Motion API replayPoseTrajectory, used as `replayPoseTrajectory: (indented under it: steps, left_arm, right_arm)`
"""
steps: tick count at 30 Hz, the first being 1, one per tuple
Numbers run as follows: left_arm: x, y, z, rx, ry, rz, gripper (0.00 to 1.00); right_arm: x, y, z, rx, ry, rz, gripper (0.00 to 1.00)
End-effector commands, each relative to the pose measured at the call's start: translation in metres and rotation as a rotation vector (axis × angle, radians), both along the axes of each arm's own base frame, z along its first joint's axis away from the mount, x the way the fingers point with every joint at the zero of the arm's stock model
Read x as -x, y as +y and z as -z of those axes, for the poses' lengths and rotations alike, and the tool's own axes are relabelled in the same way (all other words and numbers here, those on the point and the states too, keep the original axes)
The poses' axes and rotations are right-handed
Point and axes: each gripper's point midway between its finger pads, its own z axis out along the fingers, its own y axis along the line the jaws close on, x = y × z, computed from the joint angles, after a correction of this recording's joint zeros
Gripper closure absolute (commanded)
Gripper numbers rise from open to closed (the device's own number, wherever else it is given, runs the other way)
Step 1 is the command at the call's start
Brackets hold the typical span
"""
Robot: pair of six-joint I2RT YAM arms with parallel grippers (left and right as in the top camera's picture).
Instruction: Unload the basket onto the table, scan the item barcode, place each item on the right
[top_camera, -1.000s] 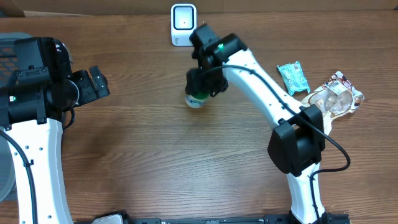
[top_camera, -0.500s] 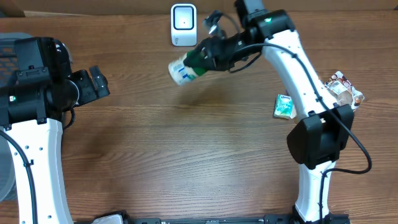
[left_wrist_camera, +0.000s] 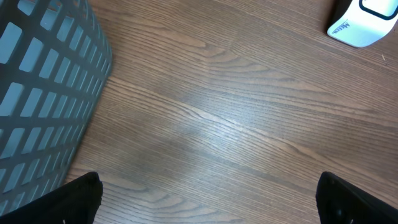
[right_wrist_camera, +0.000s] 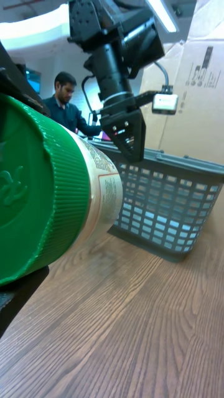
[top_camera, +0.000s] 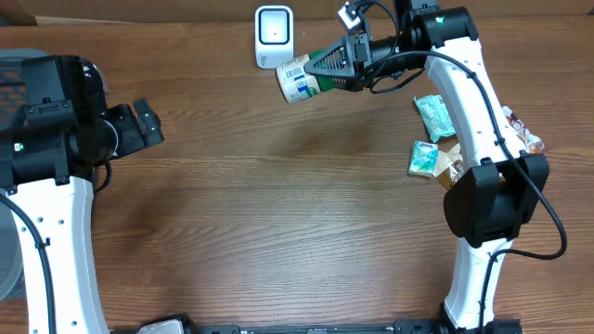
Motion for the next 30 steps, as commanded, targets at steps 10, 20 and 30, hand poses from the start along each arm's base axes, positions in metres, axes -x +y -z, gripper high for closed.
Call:
replayPoseTrajectory:
  steps: [10, 20, 30]
  left_arm:
    - [0.003, 0.003, -0.008, -0.027, -0.020, 0.007, 0.01]
    - [0.003, 0.003, -0.008, -0.027, -0.020, 0.007, 0.00]
    - [0.003, 0.003, -0.008, -0.027, -0.020, 0.007, 0.00]
  right_arm:
    - [-0.028, 0.006, 0.053, 0.607, -0.334, 0.166, 0.50]
    - [-0.125, 0.014, 0.046, 0.987, -0.898, 0.513, 0.53]
    - [-0.193, 0.047, 0.037, 0.973, -1.425, 0.467, 0.53]
